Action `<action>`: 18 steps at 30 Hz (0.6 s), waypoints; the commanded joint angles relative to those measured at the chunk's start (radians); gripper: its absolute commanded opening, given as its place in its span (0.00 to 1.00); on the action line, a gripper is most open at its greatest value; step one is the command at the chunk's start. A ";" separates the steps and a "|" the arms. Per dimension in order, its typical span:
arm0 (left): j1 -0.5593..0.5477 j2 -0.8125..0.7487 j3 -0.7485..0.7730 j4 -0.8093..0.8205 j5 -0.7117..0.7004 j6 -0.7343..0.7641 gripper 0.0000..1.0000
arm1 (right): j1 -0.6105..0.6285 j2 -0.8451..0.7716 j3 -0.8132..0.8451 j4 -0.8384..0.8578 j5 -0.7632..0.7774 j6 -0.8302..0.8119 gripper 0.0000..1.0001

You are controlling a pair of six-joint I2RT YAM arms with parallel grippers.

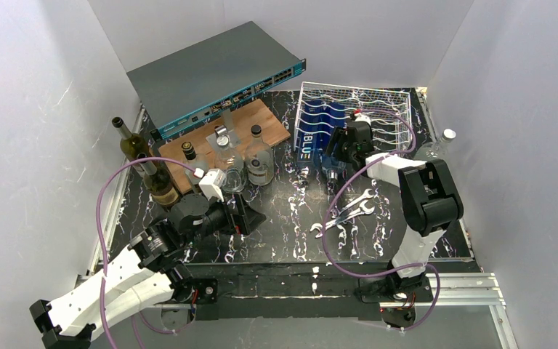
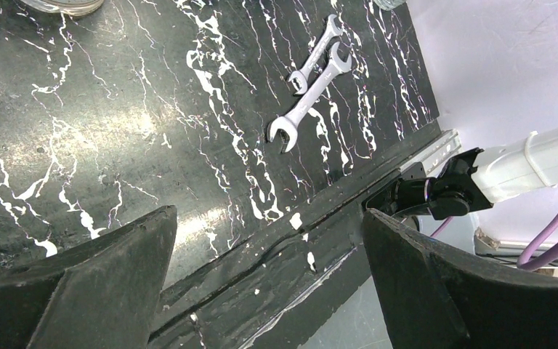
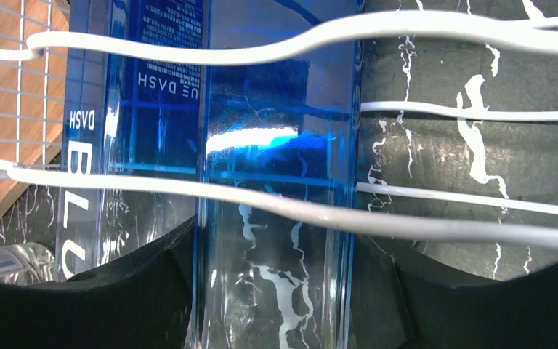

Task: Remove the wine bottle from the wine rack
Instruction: Pick up the wine bottle from the wine rack.

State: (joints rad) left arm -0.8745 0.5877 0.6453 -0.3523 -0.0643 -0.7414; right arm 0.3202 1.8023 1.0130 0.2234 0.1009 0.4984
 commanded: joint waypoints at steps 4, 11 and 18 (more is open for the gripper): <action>-0.007 -0.001 0.013 -0.010 -0.008 0.007 0.98 | -0.020 -0.089 -0.069 0.091 -0.028 -0.024 0.20; -0.008 -0.012 0.013 -0.011 0.001 0.008 0.98 | -0.024 -0.153 -0.121 0.094 -0.045 -0.033 0.01; -0.009 -0.016 0.002 -0.008 0.000 0.011 0.98 | -0.025 -0.225 -0.161 0.054 -0.053 -0.041 0.01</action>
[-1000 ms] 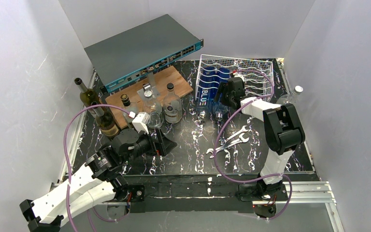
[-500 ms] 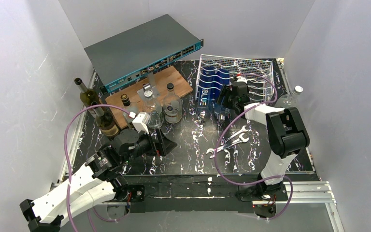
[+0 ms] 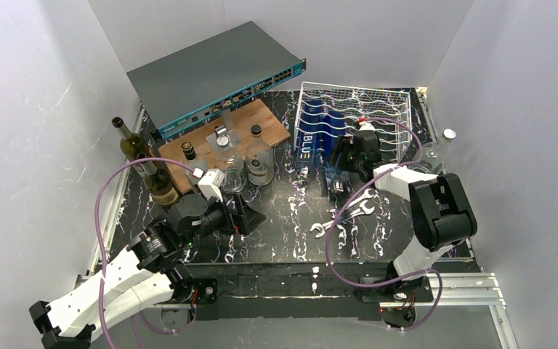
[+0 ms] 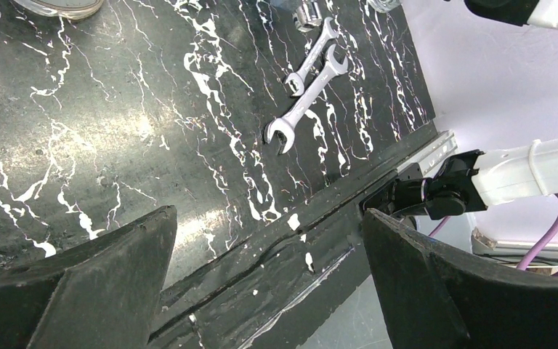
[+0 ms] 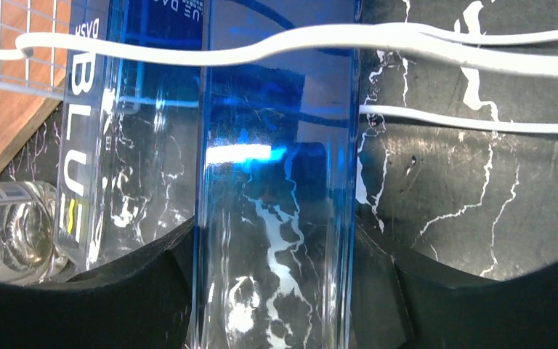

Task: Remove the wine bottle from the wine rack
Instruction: Pick up the wine bottle from the wine rack.

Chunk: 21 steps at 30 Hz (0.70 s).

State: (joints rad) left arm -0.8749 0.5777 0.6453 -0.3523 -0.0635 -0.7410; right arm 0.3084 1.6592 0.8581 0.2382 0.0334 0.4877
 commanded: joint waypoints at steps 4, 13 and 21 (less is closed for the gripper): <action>-0.009 -0.008 0.008 -0.008 0.004 0.017 0.98 | -0.013 -0.126 -0.015 -0.005 0.013 -0.031 0.01; -0.007 0.015 0.011 0.010 0.019 0.026 0.98 | -0.017 -0.195 0.024 -0.165 -0.008 -0.078 0.01; -0.008 0.031 0.019 0.019 0.036 0.036 0.98 | -0.030 -0.243 0.056 -0.281 -0.026 -0.090 0.01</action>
State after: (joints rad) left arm -0.8795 0.6037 0.6453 -0.3439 -0.0414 -0.7250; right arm 0.2989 1.4788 0.8391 -0.0231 0.0029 0.4072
